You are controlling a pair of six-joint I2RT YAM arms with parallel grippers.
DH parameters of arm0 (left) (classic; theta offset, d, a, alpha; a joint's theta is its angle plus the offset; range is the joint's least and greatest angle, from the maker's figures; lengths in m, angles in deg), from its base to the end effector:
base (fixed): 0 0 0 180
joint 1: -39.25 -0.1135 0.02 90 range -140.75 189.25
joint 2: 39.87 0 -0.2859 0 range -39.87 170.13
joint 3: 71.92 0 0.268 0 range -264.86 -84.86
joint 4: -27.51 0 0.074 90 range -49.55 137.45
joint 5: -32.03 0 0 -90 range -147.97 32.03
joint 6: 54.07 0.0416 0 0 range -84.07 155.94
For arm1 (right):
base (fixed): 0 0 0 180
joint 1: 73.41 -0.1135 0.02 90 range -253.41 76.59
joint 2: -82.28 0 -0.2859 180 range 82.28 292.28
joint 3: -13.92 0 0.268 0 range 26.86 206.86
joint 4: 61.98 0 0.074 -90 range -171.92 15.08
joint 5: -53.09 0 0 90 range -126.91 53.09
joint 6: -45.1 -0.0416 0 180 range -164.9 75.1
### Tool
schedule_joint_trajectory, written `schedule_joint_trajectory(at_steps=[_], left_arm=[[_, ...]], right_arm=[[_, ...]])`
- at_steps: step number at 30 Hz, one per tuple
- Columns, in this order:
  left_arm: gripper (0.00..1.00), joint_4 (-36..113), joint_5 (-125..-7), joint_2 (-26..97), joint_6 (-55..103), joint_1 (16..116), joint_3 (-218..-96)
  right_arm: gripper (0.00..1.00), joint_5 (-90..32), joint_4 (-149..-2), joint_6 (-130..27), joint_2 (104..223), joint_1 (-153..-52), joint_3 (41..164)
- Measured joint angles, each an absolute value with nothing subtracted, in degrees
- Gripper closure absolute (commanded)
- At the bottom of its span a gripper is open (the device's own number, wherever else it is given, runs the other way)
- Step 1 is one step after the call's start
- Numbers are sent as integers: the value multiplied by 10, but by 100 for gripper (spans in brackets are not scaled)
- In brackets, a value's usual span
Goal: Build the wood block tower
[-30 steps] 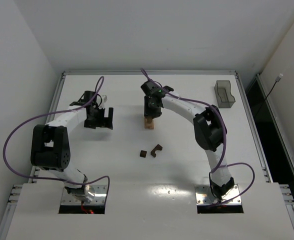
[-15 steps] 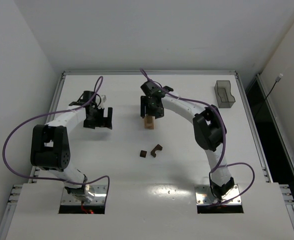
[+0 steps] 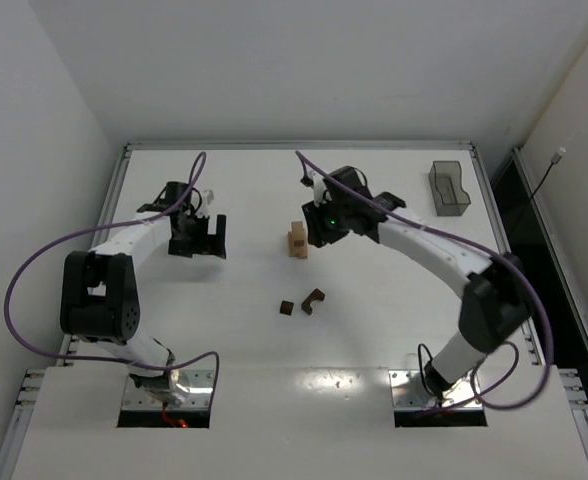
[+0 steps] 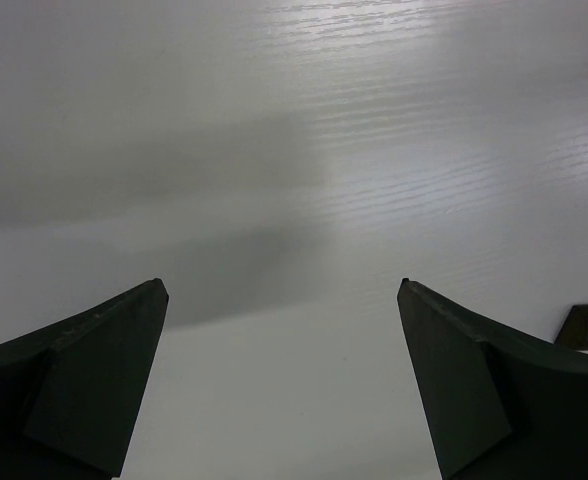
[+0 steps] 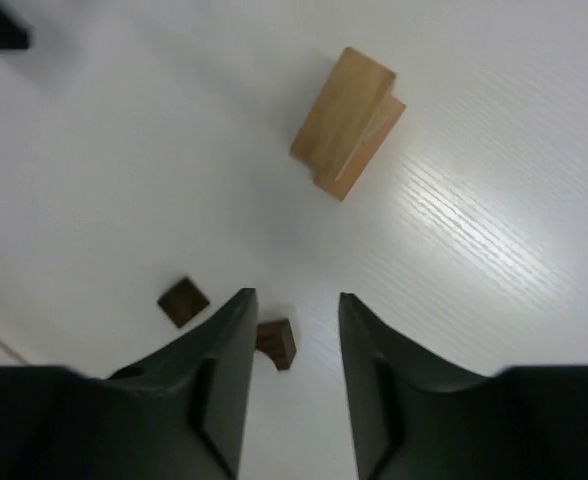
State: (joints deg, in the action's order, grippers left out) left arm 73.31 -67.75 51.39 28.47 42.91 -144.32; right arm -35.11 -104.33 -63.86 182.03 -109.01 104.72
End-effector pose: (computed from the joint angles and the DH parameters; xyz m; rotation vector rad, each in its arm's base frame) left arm 0.3280 -0.0281 0.2088 -0.0377 2.7039 -0.2891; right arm 0.3289 0.2371 0.2634 -0.3784 2.4912 0.4408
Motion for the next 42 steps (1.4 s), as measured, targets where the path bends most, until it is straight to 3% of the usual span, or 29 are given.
schedule_joint_trajectory(at_steps=[2,5,10,16,24,26,27,30,38,42], left_arm=[[0,734,-679,512,286,429,-1442],[0,734,-679,507,288,429,-1441],[0,733,-679,493,290,429,-1440],[0,734,-679,473,295,429,-1432],[0,734,-676,450,297,429,-1419],[0,733,-674,444,297,429,-1415],[0,732,-673,443,295,429,-1414],[0,730,-660,441,288,429,-1410],[0,714,-618,409,263,429,-1384],[0,704,-611,398,259,429,-1371]], right_arm=[[75,-297,-1040,-568,1740,-1078,994],[75,-222,-1068,-503,1689,-1051,978],[73,-161,-1095,-468,1687,-1024,955],[63,-108,-1136,-348,1672,-1065,916],[67,-81,-1220,-204,1667,-1082,922],[67,-81,-1225,-228,1680,-1080,932],[77,-83,-1225,-251,1685,-1080,933],[81,-127,-1221,-356,1690,-1081,934],[75,-225,-1248,-636,1745,-1085,990],[57,-262,-1258,-725,1758,-1106,996]])
